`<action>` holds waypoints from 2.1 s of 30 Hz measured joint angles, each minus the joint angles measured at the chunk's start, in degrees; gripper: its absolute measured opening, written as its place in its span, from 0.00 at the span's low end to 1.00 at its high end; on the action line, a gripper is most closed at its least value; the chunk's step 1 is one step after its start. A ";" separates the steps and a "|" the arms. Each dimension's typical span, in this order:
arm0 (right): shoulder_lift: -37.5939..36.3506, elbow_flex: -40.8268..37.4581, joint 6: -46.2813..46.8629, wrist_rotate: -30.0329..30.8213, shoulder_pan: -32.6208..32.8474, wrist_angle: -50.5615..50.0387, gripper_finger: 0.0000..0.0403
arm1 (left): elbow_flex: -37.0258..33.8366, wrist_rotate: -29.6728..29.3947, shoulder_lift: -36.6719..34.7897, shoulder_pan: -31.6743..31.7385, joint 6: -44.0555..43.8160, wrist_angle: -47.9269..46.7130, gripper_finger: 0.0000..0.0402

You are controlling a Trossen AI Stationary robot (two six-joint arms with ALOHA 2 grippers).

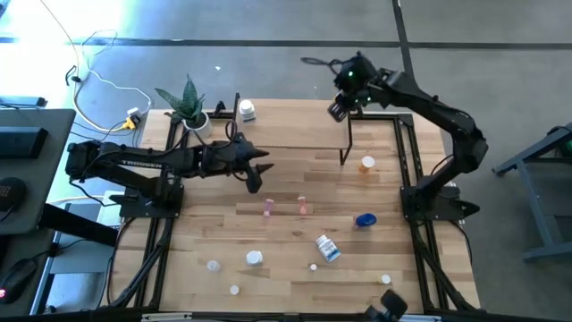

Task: Pick and place medicine bottles onto shelf by color
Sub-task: Put the center orange pill bottle on the shelf

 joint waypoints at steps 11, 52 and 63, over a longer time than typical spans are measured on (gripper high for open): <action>0.09 5.78 -1.38 -3.99 -6.43 -0.10 0.25 | 0.00 0.01 0.00 2.62 -2.25 -0.06 0.49; 12.46 8.68 -0.55 -8.16 -4.43 -16.02 0.25 | 0.00 0.20 0.00 3.30 -2.81 -4.57 0.49; 13.22 8.66 -1.67 -7.48 -4.43 -16.26 0.25 | 0.00 0.20 0.00 3.30 -2.81 -4.57 0.49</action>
